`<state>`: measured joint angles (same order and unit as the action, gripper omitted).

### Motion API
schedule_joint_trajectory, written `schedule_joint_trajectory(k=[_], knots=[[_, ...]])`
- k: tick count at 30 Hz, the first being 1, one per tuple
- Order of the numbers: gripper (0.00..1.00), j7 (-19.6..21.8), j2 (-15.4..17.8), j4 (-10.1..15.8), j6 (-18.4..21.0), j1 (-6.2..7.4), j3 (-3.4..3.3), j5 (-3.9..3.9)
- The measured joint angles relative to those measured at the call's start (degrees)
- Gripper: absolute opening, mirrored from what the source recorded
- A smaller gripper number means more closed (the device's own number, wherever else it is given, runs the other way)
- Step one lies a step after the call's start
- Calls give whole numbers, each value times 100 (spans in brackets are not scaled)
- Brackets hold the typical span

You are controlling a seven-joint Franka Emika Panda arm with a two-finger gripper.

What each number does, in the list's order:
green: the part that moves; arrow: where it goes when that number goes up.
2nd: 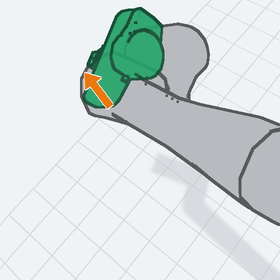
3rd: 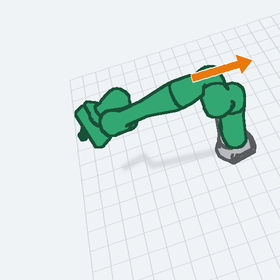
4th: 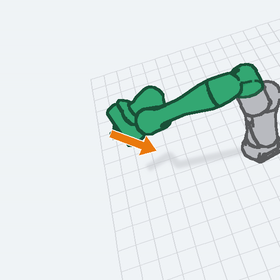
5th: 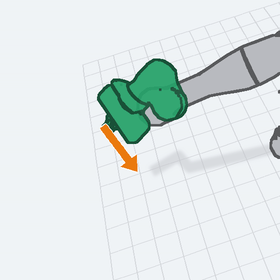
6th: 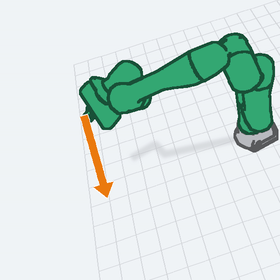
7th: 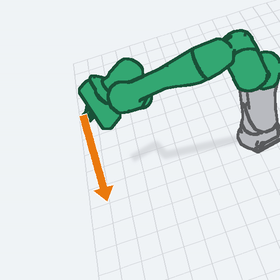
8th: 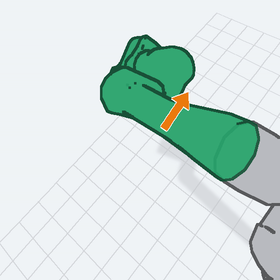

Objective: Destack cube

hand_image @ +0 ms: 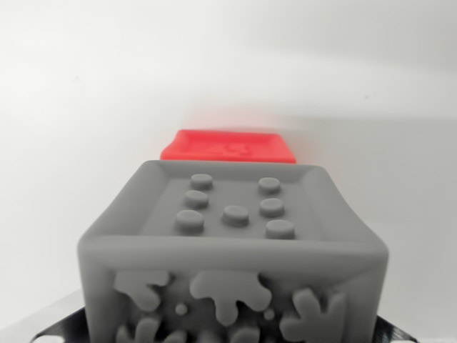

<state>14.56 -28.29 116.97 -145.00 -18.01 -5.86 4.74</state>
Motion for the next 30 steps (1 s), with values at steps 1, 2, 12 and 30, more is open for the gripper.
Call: schedule_joint_trajectory(k=[1,2,12,30], knots=[[0,0,26,2,24,3,-3,-1],[0,1,52,3,48,5,-6,-3],[0,20,347,13,326,23,-39,-38],[0,139,895,-4,851,50,-67,-120]])
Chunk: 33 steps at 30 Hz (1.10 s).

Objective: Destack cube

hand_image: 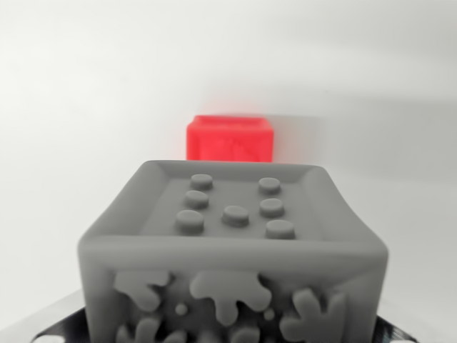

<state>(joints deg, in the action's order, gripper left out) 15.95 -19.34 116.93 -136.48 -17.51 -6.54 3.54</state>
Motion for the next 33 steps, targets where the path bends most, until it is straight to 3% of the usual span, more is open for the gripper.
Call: schedule_joint_trajectory(k=[33], knots=[[0,1383,224,501,-212,566,-1,-30]])
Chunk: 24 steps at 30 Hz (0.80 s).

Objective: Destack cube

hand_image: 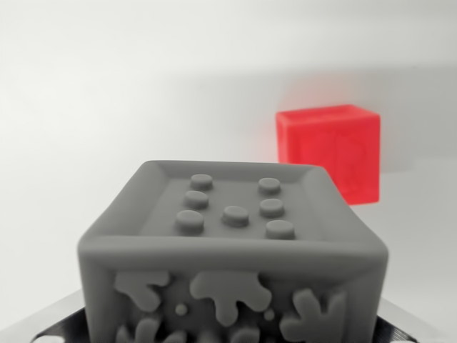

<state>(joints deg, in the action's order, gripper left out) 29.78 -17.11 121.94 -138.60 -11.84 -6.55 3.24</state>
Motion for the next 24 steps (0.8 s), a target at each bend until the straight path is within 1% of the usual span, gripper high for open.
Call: schedule_joint_trajectory(k=[24], knots=[[0,1121,147,320,-179,460,2,-20]])
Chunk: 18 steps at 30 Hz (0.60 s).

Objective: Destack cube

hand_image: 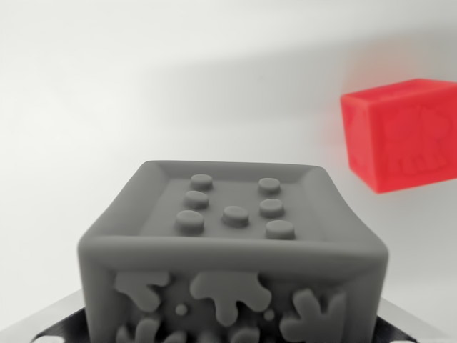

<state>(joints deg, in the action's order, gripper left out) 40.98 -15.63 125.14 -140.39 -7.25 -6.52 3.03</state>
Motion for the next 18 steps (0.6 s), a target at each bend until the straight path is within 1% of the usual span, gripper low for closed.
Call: schedule_joint_trajectory(k=[18], knots=[[0,868,83,195,-116,363,3,-10]])
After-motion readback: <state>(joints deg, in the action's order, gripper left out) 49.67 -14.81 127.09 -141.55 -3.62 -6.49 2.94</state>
